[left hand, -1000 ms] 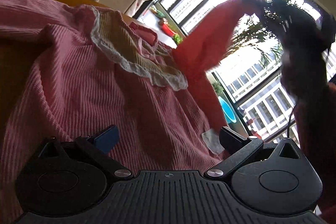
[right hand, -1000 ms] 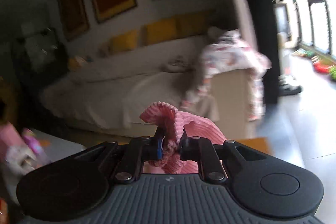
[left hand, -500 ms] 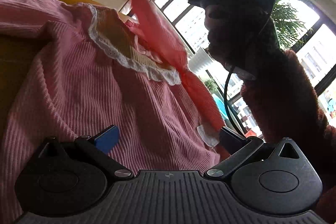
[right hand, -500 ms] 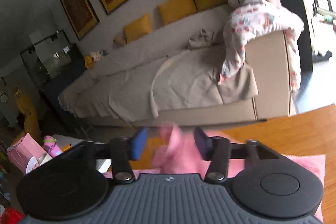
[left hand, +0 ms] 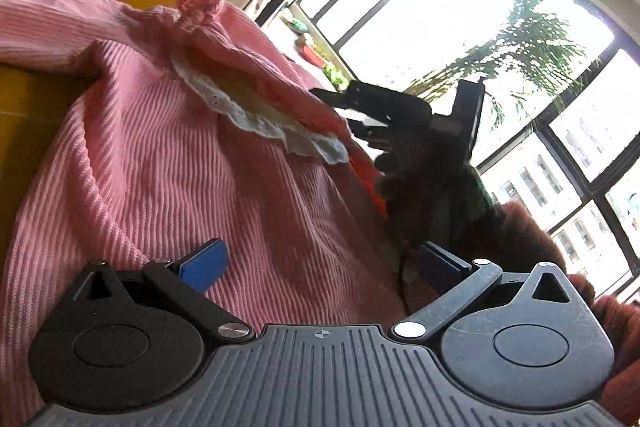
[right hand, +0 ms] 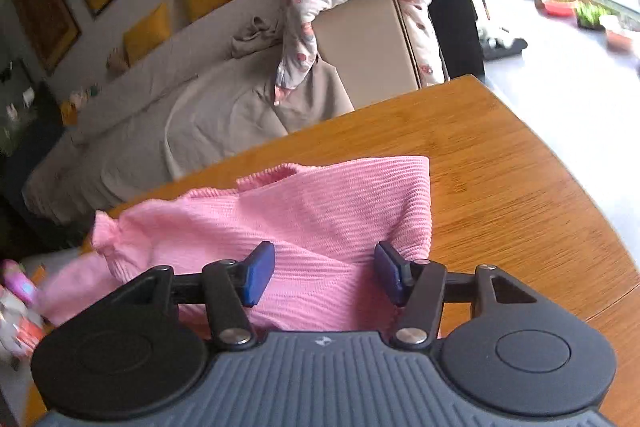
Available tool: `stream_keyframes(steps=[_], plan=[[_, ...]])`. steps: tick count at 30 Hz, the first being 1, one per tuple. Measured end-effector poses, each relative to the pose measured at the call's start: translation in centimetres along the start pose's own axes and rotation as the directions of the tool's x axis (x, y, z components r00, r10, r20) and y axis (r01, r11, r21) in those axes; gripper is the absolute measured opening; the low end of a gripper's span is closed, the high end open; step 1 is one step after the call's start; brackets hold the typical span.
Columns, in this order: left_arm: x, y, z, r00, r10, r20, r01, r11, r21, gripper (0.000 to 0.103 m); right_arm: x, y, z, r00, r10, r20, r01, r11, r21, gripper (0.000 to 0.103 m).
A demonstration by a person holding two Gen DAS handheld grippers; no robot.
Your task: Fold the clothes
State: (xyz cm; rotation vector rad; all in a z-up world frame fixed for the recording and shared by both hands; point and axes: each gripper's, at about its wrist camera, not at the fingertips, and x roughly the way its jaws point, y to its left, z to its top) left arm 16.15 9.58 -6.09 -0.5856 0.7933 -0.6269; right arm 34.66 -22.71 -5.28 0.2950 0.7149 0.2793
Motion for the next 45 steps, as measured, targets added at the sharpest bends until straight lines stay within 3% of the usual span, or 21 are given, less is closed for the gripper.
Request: stream_keyframes(steps=[2,4,7,9,12,14,16,19,21,22,24,25,28,33,35,38,41,45], plan=[[-1.1,0.5,0.8,0.999,0.022,0.024,-0.021,0.999,-0.029,0.103,-0.3,0.5,-0.4,1.0,-0.009,0.006,0.009,0.999,-0.032,0.068],[-3.6,1.5,2.1,0.989,0.082,0.122,-0.076,0.996,-0.051,0.103,-0.7,1.0,-1.2,1.0,-0.012,0.02,0.014,0.997,-0.074,0.074],[-9.2,5.5,4.1,0.94,0.182,0.288,-0.122,0.969,-0.215,0.103,-1.0,1.9,-2.1,0.999,-0.018,0.05,0.025,0.99,-0.136,0.077],[-11.8,9.0,4.9,0.907,0.243,0.344,-0.119,0.931,-0.345,0.1,-1.1,2.2,-1.9,0.998,-0.015,0.055,0.023,0.989,-0.149,0.08],[-15.2,14.2,5.9,0.853,0.343,0.393,-0.098,0.846,-0.524,0.093,-1.1,2.3,-1.8,0.999,-0.008,0.054,0.016,0.989,-0.147,0.081],[-15.9,16.8,6.3,0.832,0.397,0.386,-0.104,0.797,-0.595,0.092,-1.1,2.1,-1.8,0.998,-0.002,0.056,0.01,0.99,-0.143,0.082],[-15.3,18.6,6.6,0.83,0.427,0.359,-0.12,0.765,-0.633,0.092,-1.2,2.0,-1.8,0.998,0.003,0.059,0.005,0.99,-0.138,0.083],[-13.7,20.9,6.9,0.858,0.385,0.341,-0.065,0.738,-0.671,0.093,-1.4,1.8,-1.9,0.998,0.009,0.066,-0.001,0.992,-0.129,0.084],[-12.6,21.7,7.0,0.866,0.352,0.355,-0.017,0.73,-0.683,0.093,-1.5,1.7,-2.0,0.998,0.013,0.068,-0.004,0.992,-0.125,0.085],[-12.1,21.9,7.1,0.865,0.346,0.363,-0.006,0.731,-0.682,0.091,-1.5,1.7,-2.0,0.998,0.014,0.068,-0.006,0.992,-0.123,0.085],[-11.5,21.5,7.6,0.852,0.369,0.37,-0.038,0.75,-0.66,0.071,-1.5,1.7,-2.1,0.997,0.015,0.075,-0.006,0.993,-0.118,0.085],[-11.3,21.2,7.8,0.845,0.388,0.369,-0.069,0.762,-0.644,0.048,-1.6,1.7,-2.1,0.997,0.016,0.082,-0.006,0.993,-0.116,0.085],[-11.8,19.4,8.8,0.817,0.445,0.367,-0.179,0.8,-0.572,0.02,-2.1,1.4,-2.3,0.994,0.027,0.108,-0.016,0.995,-0.102,0.087],[-13.1,13.9,11.2,0.773,0.495,0.398,-0.344,0.853,-0.392,0.013,-2.8,0.6,-2.5,0.986,0.061,0.152,-0.053,0.997,-0.058,0.088],[-12.5,10.5,12.7,0.769,0.478,0.425,-0.379,0.876,-0.299,0.012,-3.3,0.4,-2.7,0.981,0.07,0.182,-0.063,0.997,-0.044,0.089],[-10.9,4.8,15.1,0.795,0.396,0.459,-0.363,0.917,-0.162,0.012,-3.7,0.0,-2.8,0.974,0.079,0.21,-0.077,0.997,-0.019,0.097],[-7.6,-0.4,17.3,0.848,0.288,0.444,-0.293,0.954,-0.058,0.012,-4.0,-0.4,-2.9,0.968,0.085,0.235,-0.089,0.996,0.006,0.102],[-1.6,-5.4,19.0,0.91,0.174,0.375,-0.197,0.98,0.024,0.012,-4.4,-1.0,-3.0,0.959,0.093,0.267,-0.107,0.993,0.04,0.103]])
